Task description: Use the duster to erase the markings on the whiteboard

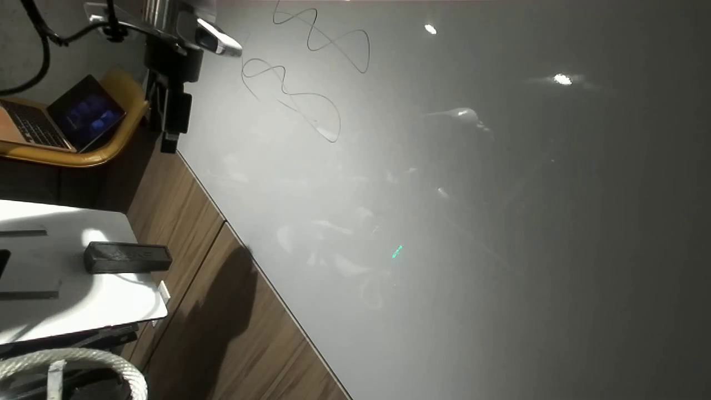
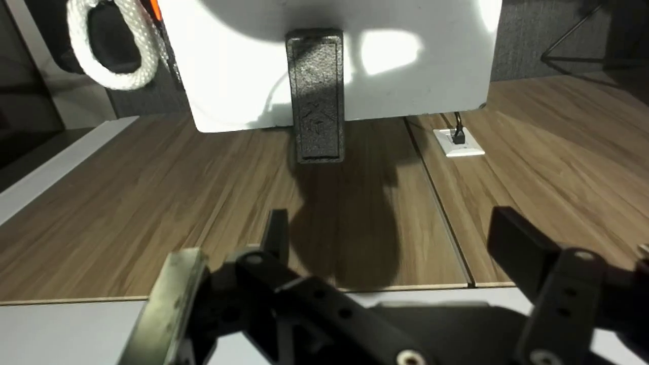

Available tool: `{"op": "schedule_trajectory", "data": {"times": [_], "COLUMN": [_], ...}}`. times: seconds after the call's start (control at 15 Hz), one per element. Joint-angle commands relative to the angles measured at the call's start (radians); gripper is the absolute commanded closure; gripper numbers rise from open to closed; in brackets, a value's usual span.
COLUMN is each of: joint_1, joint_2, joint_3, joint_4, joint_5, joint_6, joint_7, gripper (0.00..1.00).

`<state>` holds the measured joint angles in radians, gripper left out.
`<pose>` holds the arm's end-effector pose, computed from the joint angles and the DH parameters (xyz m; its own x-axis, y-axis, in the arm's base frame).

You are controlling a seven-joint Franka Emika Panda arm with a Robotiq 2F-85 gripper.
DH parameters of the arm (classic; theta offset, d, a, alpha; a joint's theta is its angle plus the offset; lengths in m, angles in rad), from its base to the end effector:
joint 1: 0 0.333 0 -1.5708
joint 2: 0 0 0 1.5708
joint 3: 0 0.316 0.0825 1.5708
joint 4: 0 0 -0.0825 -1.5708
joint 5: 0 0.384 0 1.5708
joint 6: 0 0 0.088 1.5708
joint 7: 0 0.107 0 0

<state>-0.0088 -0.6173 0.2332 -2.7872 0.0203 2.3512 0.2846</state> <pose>0.3472 0.0730 0.3955 0.9764 -0.0953 0.1941 -0.1098 -0.9918 0.0654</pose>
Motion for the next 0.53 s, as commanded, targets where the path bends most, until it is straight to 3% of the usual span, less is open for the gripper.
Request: {"op": "schedule_trajectory", "data": {"times": [0.0, 0.47], "joint_1": [-0.039, -0.081], "joint_2": [0.115, 0.296], "joint_3": [-0.012, -0.019], "joint_4": [0.001, 0.0], "joint_5": [-0.056, -0.126], "joint_6": [0.076, 0.177], "joint_7": [0.032, 0.089], "gripper": [0.0, 0.0]}}
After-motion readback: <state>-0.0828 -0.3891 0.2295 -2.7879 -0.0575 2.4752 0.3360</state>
